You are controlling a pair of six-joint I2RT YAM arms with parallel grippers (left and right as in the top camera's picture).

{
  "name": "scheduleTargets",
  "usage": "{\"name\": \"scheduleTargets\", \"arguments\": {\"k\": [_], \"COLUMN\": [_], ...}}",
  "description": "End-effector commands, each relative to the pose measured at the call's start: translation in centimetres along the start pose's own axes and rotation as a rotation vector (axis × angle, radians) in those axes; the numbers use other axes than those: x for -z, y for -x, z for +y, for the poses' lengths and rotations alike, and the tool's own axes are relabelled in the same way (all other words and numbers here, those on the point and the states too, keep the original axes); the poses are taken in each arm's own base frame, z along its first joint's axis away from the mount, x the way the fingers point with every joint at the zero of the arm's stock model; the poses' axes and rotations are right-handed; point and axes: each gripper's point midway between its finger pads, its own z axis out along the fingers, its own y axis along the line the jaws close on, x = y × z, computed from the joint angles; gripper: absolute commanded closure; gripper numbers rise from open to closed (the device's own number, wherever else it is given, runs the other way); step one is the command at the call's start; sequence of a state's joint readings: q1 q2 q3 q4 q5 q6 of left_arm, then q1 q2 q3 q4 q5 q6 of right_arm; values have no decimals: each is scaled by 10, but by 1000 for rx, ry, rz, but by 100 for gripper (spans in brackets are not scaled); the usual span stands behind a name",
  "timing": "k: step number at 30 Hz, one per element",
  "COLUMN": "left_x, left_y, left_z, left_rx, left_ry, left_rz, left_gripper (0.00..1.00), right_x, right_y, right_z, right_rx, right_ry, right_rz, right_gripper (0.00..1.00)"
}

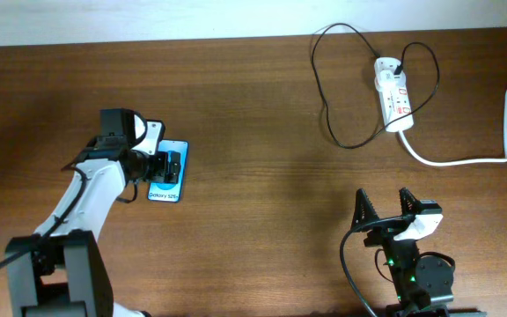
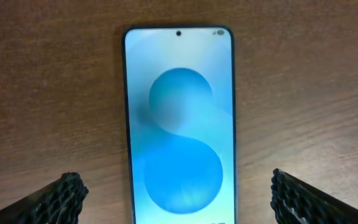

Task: Plug charger to phone and switch on socket
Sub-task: 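Lower the left gripper onto the phone's top edge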

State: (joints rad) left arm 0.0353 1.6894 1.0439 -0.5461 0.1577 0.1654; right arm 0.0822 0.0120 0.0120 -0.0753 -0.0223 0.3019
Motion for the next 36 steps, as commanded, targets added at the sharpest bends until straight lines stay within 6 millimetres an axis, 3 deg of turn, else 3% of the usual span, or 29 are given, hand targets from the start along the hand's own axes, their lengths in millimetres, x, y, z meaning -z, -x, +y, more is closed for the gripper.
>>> {"name": "scheduleTargets", "arguments": {"k": [1,16,23,36], "left_x": [-4,-21,-23,-22], "left_y": [9,7,21,30], "left_z": [2,0,-10,1], "left_rx": [-20,-25,-62,-69], "left_ry": [4,-7,-10,58], "left_rz": [-18,-1,-50,-84], "left_gripper": [1,1,1,1], "right_x": [0,0,0,0], "right_y": [-2,-2,-2,-2], "right_z": [-2,-2,-2,-2], "right_rx": [9,9,9,9], "right_ry": [-7,-7,-7,-7], "right_rz": [3,3,3,3], "right_gripper": [1,2,2,2]}}
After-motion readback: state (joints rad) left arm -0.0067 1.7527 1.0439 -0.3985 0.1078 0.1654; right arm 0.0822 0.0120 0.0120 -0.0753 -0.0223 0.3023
